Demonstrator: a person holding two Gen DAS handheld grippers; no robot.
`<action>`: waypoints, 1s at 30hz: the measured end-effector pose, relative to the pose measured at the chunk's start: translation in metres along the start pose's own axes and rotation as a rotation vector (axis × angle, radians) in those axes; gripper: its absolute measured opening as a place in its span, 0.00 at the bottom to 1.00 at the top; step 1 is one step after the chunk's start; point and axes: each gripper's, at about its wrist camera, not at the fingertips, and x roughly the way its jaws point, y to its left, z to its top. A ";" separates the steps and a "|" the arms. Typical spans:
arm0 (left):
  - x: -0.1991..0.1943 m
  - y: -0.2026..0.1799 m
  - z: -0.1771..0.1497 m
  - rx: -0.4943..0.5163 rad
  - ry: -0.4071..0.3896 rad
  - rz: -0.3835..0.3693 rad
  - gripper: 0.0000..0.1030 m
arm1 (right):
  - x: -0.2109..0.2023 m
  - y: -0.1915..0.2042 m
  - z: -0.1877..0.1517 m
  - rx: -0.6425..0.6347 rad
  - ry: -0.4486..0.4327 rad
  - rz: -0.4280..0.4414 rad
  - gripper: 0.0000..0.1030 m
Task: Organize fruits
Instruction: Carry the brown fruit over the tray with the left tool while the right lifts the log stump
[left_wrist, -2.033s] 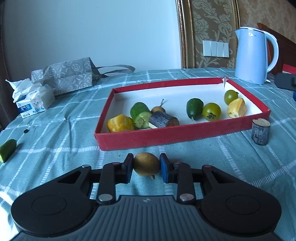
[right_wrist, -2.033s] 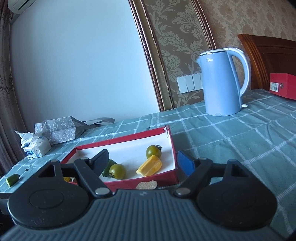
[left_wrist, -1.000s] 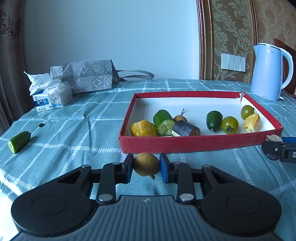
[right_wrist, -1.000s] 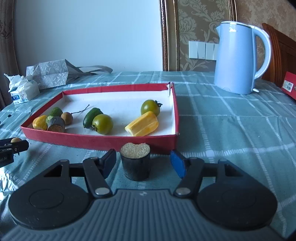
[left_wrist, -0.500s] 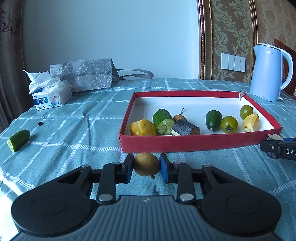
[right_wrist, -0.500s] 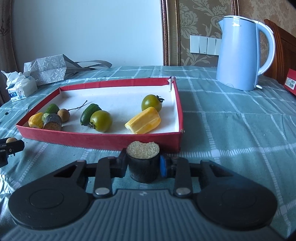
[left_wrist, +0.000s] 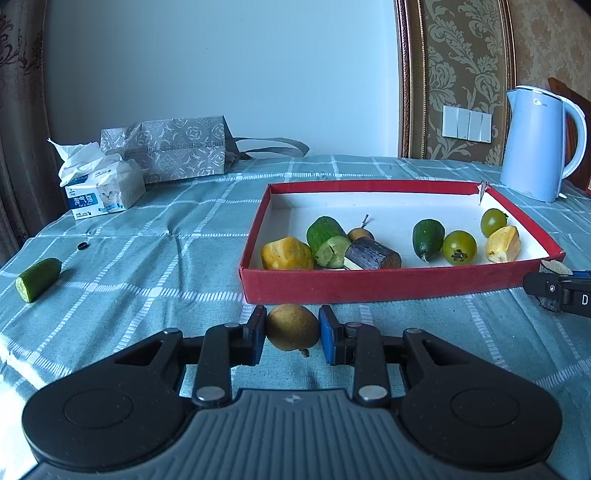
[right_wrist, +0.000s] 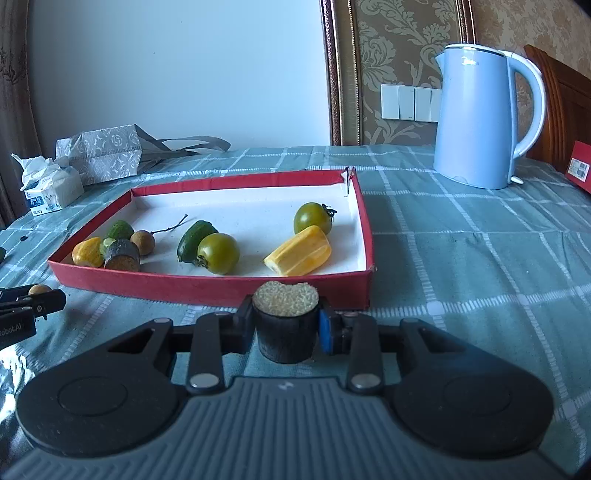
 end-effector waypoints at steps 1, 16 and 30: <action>0.000 0.000 0.000 0.001 0.000 0.001 0.28 | 0.000 0.000 0.000 0.001 -0.003 -0.003 0.31; -0.007 -0.009 0.025 0.032 -0.054 0.016 0.28 | -0.002 -0.004 0.000 0.027 -0.020 0.010 0.31; 0.033 -0.030 0.063 0.059 -0.072 0.041 0.28 | -0.002 -0.008 0.000 0.042 -0.021 0.035 0.31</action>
